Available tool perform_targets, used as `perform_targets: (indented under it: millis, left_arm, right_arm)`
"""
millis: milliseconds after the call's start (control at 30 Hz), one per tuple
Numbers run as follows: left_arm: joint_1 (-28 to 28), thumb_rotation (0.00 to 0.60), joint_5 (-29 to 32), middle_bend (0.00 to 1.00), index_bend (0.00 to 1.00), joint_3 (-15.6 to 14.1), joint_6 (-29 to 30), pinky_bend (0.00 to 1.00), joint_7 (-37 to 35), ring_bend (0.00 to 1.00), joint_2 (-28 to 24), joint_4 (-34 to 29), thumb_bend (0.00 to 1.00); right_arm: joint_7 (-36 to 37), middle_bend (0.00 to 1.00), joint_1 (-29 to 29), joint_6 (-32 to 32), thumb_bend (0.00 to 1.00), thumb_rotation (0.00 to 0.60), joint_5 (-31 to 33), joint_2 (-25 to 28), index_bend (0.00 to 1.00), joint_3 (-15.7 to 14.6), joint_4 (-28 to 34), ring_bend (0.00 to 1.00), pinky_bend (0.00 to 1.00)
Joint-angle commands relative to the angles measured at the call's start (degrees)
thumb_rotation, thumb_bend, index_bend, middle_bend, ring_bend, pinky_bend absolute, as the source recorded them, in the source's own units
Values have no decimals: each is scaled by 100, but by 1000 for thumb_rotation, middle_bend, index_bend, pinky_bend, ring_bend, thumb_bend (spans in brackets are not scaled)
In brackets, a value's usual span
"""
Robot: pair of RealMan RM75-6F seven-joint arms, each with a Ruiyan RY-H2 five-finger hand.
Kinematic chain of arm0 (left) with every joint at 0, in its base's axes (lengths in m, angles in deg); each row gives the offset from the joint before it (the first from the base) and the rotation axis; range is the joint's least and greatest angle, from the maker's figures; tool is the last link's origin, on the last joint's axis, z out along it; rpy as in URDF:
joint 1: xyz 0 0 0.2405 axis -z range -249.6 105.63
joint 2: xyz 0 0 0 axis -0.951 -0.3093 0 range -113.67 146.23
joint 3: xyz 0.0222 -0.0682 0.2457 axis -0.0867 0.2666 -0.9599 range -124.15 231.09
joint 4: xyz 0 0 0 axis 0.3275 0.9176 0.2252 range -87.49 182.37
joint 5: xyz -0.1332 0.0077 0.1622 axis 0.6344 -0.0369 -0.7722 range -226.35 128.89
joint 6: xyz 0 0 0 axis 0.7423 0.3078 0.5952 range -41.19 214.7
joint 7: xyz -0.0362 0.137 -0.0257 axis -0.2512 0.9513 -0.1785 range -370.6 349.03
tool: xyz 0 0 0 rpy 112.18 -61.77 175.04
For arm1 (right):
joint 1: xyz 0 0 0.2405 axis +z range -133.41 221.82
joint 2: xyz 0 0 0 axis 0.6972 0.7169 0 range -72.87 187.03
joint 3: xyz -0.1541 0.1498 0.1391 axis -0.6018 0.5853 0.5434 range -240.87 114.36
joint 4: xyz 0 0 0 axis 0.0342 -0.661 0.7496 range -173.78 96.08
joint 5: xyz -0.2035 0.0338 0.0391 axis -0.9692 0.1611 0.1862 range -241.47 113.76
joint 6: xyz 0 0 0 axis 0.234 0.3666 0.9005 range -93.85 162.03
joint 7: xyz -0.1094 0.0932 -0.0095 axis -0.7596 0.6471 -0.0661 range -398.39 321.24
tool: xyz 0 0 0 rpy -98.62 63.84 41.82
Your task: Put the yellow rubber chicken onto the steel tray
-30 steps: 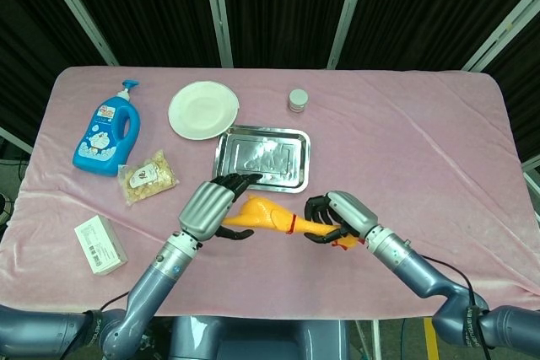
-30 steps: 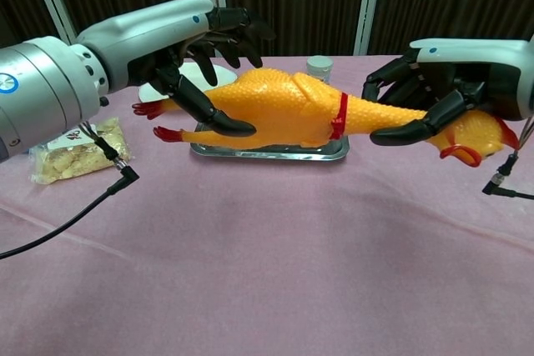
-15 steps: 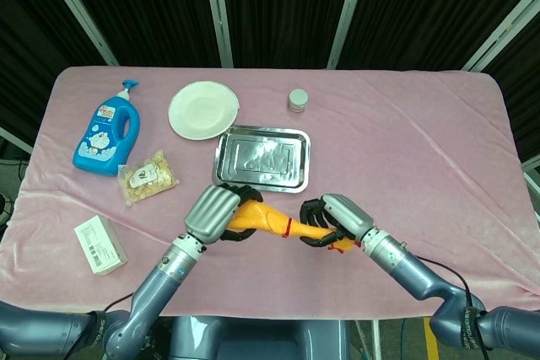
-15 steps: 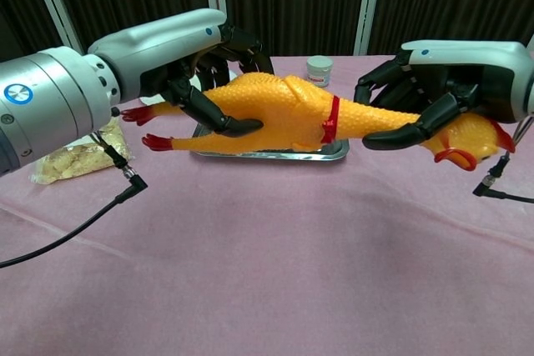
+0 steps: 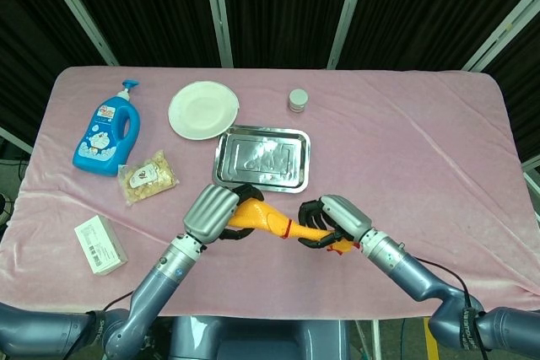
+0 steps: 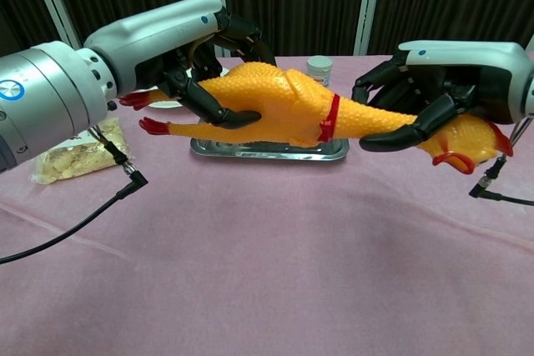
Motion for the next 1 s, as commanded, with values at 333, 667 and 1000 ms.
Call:
perform_targets:
  millis: [333,667,1000]
  left_arm:
    - [-99,600,-194,212,117,-33,186,362,-16,160,-64,15,11]
    - [-272,600,-620,46,15,-163,374,266,-176,30,-318,-173,0]
    - [-663,600,-1142,50,36,-343,666,231,-608,30,-1099,-655,0]
  right_arm:
    - [46,746,-68,-57,575,600,-31,73,1000,-43,-28,760,907]
    - [226,746,-211,-250,575,600,-167,236,1000,-118,-52,760,907]
    - [541,746,-241,-239,578,600,-15,299,1000,-37,-466,760,907]
